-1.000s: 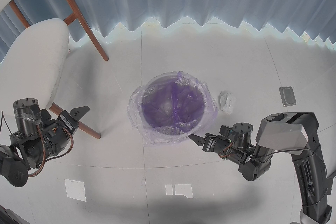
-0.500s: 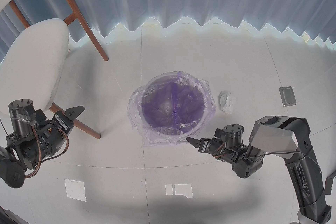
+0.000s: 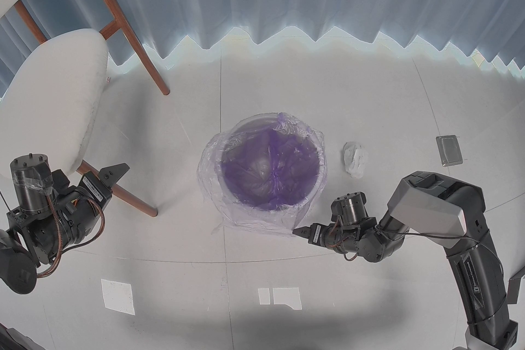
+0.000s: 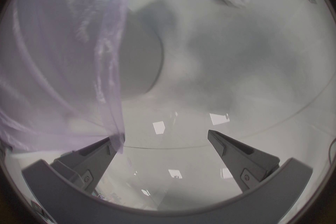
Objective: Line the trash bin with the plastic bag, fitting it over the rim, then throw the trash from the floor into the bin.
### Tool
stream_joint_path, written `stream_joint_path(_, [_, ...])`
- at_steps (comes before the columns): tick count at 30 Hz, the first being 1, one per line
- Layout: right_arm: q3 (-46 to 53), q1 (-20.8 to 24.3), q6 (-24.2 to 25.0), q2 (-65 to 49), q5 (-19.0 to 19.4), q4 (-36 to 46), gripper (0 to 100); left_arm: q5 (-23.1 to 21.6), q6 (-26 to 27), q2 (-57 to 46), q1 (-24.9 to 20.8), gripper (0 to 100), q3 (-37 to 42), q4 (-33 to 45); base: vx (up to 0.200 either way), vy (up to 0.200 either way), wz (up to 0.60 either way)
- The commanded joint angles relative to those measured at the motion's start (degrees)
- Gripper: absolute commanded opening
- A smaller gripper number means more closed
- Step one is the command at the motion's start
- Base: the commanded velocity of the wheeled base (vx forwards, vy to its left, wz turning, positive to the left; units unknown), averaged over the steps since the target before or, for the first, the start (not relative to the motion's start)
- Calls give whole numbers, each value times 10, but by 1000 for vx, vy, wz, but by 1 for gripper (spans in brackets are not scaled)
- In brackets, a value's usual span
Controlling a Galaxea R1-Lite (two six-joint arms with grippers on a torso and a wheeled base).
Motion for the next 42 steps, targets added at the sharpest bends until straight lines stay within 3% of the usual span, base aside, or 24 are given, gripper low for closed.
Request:
stream_joint_path(1, [-82,-2,80,-14,-15,100,100,1,18,-1,1,100,4,1,0,0,0])
stream_joint_path(5, [-79,3,85,-17,-61,77,100,-2,32,-7,0,100,13,1,0,0,0])
stream_joint_path(10, [-8,24,95,-107,-59,77,100,-2,32,-11,-1,100,14,1,0,0,0])
stream_joint_path(11, [70,42,97,-173,-48,81,100,-2,32,-14,-2,100,14,1,0,0,0])
stream_joint_path(12, [76,44,97,-179,-48,81,100,-2,32,-14,-2,100,14,1,0,0,0])
stream_joint_path(13, [152,57,93,-232,-48,89,100,-3,31,-17,-6,100,16,1,0,0,0])
stream_joint_path(18, [328,70,86,-346,-52,75,100,-5,32,-23,-11,100,20,0,0,0,0])
stream_joint_path(21, [402,56,86,-407,-57,42,100,-5,33,-32,-11,100,20,0,0,0,0])
stream_joint_path(30, [517,-57,46,-538,-57,-66,100,-6,44,-80,-23,100,53,1,0,0,0])
stream_joint_path(34, [515,-90,28,-558,-73,-124,100,-5,74,-103,-16,100,77,9,0,0,0])
stream_joint_path(38, [486,-107,27,-565,-76,-122,100,3,96,-106,3,100,99,1,0,0,0])
stream_joint_path(42, [454,-108,73,-565,-76,-81,100,2,98,-132,2,100,100,2,0,0,0])
